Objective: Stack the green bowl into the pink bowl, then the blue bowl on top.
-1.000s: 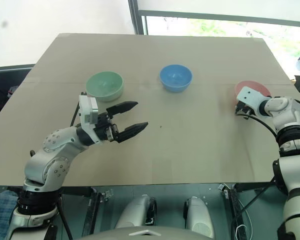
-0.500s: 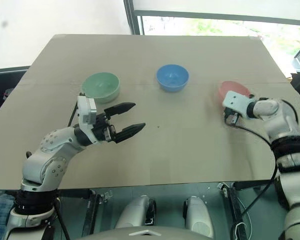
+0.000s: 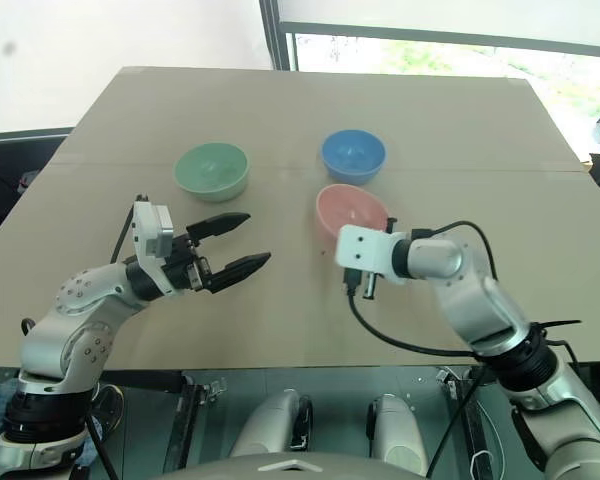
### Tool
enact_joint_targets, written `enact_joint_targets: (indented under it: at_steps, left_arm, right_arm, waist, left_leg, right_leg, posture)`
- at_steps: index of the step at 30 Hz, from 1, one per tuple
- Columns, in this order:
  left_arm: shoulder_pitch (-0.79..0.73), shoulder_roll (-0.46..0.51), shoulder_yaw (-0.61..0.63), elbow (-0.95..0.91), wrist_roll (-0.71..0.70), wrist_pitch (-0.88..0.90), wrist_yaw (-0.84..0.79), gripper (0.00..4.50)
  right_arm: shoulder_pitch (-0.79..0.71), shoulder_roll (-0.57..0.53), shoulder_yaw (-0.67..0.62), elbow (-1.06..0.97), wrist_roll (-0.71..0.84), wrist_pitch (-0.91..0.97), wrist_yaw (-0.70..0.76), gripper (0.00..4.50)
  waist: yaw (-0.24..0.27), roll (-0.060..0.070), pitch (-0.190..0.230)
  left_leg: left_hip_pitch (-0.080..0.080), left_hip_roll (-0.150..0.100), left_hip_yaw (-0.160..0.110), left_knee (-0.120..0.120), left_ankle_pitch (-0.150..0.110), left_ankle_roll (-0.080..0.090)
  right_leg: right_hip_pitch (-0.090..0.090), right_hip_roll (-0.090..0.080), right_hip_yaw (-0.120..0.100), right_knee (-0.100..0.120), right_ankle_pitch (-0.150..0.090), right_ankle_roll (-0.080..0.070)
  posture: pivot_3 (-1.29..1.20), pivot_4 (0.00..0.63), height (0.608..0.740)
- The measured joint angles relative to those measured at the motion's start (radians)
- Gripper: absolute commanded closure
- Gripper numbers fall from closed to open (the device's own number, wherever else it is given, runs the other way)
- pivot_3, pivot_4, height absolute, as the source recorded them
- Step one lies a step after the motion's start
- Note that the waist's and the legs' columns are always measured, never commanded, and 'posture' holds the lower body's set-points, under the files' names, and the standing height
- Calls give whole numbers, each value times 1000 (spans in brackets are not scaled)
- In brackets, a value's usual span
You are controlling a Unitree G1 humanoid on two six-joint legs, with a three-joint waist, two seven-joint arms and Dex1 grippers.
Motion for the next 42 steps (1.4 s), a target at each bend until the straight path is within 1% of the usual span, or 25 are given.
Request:
enact_joint_targets:
  at_steps: [1, 3, 4, 5, 8, 9, 13, 14, 16, 17, 18, 19, 21, 22, 26, 30, 35, 38, 42]
  left_arm:
    - [0, 0, 1, 0, -4, 1, 0, 0]
    - [-2, 3, 6, 0, -11, 3, 1, 0]
    - [-4, 7, 8, 0, -11, 4, 0, 0]
    - [-6, 11, 11, 0, -11, 3, 0, 0]
    - [-6, 13, 12, 0, -12, 3, 0, 0]
    - [-6, 13, 12, 0, -12, 3, 1, 0]
    - [-6, 13, 11, 0, -11, 3, 3, 0]
    - [-7, 13, 11, 0, -5, 2, 9, 0]
    - [-9, 13, 11, 0, 1, 2, 13, 0]
    - [-13, 13, 11, 0, 6, 1, 15, 0]
    - [-22, 13, 10, 1, 33, -8, 35, 0]
    - [-30, 13, 9, 2, 46, -10, 46, 0]
    - [-57, 12, 4, 19, 82, -16, 73, 0]
    - [-78, 13, 0, 39, 103, -19, 90, 0]
    - [-136, 20, -9, 112, 181, -30, 126, 0]
    - [-194, 31, -31, 196, 272, -70, 151, 0]
    - [-294, 64, -77, 344, 415, -147, 182, 0]
    - [-331, 77, -92, 425, 479, -200, 187, 0]
    - [-352, 83, -119, 524, 516, -259, 174, 0]
  right_arm:
    - [3, 2, 13, -7, -2, 7, -2, 3032]
    - [1, 2, 22, -8, -12, 14, -10, 2204]
    - [-2, 1, 26, -8, -19, 15, -10, 1938]
    - [-6, 1, 29, -8, -23, 16, -10, 1443]
    - [-11, 0, 32, -8, -24, 18, -10, 227]
    - [-11, -1, 32, -8, -24, 20, -10, 74]
    - [-12, 1, 18, -8, -3, 37, -9, 74]
    - [-11, 31, -28, -9, 31, 66, -17, 74]
    - [-13, 60, -71, -12, 57, 91, -30, 74]
    - [-18, 89, -128, -16, 91, 125, -46, 74]
    - [-27, 155, -286, -23, 212, 171, -58, 74]
    - [-26, 169, -349, -29, 262, 182, -57, 74]
    - [-8, 163, -475, -44, 364, 190, -44, 74]
    - [16, 141, -540, -49, 413, 187, -31, 74]
    - [106, 101, -671, -51, 538, 179, -8, 74]
    - [162, 76, -756, -64, 654, 158, -6, 74]
    - [220, 56, -872, -85, 806, 108, -9, 74]
    - [256, 33, -891, -87, 843, 67, -10, 74]
    - [299, 16, -910, -92, 885, 17, -27, 74]
  waist:
    - [0, 0, 0]
    - [0, 0, 0]
    - [-1, 0, 0]
    - [-1, 0, 0]
    - [-1, 0, 0]
    - [-1, 0, 0]
    - [-1, 0, 0]
    - [-1, 0, 0]
    - [-1, 0, 0]
    - [0, 0, 0]
    - [1, -1, 0]
    - [2, -1, 0]
    - [5, -1, 0]
    - [7, -1, 0]
    - [0, -1, 0]
    - [-5, -1, 0]
    - [3, -1, 0]
    - [1, -1, 0]
    - [0, -1, 0]
  left_leg:
    - [0, 0, 0, 0, 0, 0]
    - [0, 0, 0, 0, 0, 0]
    - [0, 0, 0, 0, 0, 0]
    - [0, 0, 0, 0, 0, 0]
    - [0, 0, 0, 0, 0, 0]
    - [0, 0, 0, 0, 0, 0]
    - [0, 0, 0, 0, 0, 0]
    - [0, 0, 0, 0, 0, 0]
    - [0, 0, 0, 0, 0, 0]
    - [0, 0, 0, 0, 0, 0]
    - [0, 0, 0, 0, 0, 0]
    - [-1, 0, 0, 0, 0, 0]
    - [-1, 0, -1, -1, 0, 0]
    - [-1, -1, -1, -1, 0, 1]
    - [-1, -2, 0, -2, 0, 0]
    - [1, -2, 1, -3, 0, 0]
    - [0, -1, 1, -3, 0, 1]
    - [0, -2, 1, -3, 0, 1]
    - [0, -1, 1, -3, 0, 1]
  right_leg:
    - [0, 0, 0, 0, 0, 0]
    - [0, 0, 0, 0, 0, 0]
    - [0, 0, 0, 0, 0, 0]
    - [0, 0, 0, 0, 0, 0]
    - [0, 0, 0, 0, 0, 0]
    - [0, 0, 0, 0, 0, 0]
    - [0, 0, 0, 0, 0, 0]
    - [0, 1, 0, 0, 0, 0]
    - [0, 1, 0, 0, 0, 0]
    - [0, 1, 0, 0, 0, 0]
    - [0, 1, 0, 0, 0, 0]
    - [0, 0, 0, 0, 0, 0]
    - [1, 0, -1, 0, 0, 0]
    - [1, 0, -1, 0, 0, 0]
    - [1, 1, -1, 0, 0, 0]
    - [0, 2, 1, 0, 0, 0]
    - [0, 0, 1, 0, 0, 0]
    - [0, 1, 1, 1, 0, 0]
    - [0, 1, 1, 1, 0, 0]
  posture:
    - [0, 150, 740]
    - [0, 150, 740]
    - [0, 150, 740]
    - [0, 150, 740]
    - [0, 150, 740]
    - [0, 150, 740]
    - [0, 150, 740]
    - [0, 150, 740]
    - [0, 150, 740]
    - [0, 150, 740]
    - [0, 150, 740]
    - [0, 150, 740]
    - [0, 150, 740]
    - [0, 150, 740]
    - [0, 150, 740]
    - [0, 150, 740]
    - [0, 150, 740]
    - [0, 150, 740]
    - [0, 150, 740]
